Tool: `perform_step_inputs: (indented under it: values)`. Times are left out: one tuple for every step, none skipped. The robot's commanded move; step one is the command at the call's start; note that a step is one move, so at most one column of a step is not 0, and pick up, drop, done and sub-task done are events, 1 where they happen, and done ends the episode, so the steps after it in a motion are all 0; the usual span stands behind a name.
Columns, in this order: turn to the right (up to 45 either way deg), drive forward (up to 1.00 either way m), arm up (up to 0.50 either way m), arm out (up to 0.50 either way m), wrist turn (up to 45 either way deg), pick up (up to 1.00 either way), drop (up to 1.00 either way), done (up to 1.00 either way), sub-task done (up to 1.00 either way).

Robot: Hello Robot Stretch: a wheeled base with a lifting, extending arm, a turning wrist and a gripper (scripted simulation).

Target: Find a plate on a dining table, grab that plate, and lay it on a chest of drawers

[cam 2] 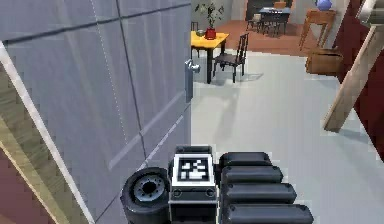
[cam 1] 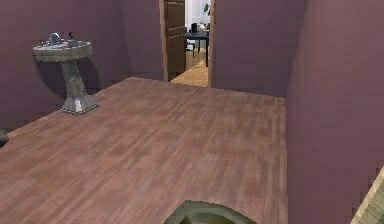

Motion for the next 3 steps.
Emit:
perform_step_inputs:
  values:
    - [3.0, 0.0, 0.0, 0.0, 0.0, 0.0, 0.0, 0.0, 0.0]
    - [0.0, 0.25, 0.0, 0.0, 0.0, 0.0, 0.0, 0.0, 0.0]
    - [-3.0, 0.0, 0.0, 0.0, 0.0, 0.0, 0.0, 0.0, 0.0]
